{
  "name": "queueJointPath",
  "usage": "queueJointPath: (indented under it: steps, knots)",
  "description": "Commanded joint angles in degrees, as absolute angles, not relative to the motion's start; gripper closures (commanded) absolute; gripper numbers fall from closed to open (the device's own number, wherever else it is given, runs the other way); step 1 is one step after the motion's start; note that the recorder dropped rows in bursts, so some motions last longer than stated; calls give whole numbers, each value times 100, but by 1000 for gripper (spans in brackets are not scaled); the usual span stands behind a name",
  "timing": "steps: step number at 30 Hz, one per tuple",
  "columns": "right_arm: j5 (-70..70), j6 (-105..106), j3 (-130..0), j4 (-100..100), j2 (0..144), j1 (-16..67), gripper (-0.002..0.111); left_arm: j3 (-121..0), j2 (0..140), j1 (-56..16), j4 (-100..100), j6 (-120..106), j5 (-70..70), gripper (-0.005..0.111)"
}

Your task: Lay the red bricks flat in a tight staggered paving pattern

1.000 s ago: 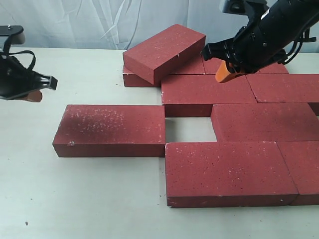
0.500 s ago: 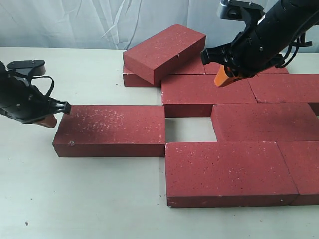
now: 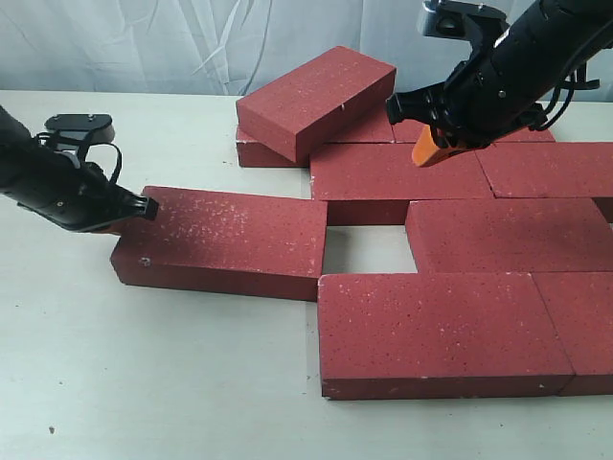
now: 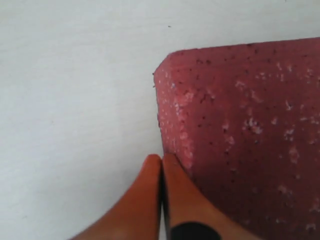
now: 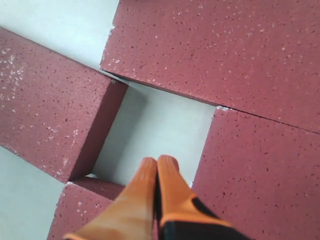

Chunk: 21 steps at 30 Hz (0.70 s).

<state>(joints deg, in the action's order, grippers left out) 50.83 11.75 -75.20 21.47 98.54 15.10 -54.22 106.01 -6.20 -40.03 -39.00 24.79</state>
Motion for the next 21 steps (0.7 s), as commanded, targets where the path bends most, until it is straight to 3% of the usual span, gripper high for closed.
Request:
queueJointPath:
  steps: [1, 14, 21]
  knots:
    - [5034, 1188, -7499, 2131, 9860, 1482, 109, -5405, 10597, -704, -3892, -3606, 3106, 107]
    - [5448, 1450, -7499, 2131, 9860, 1576, 109, -5405, 10597, -102, -3539, -3296, 2983, 107]
    - [5128, 1450, -7264, 2154, 10003, 2399, 109, -5405, 10597, -115, -3673, -3296, 3005, 107]
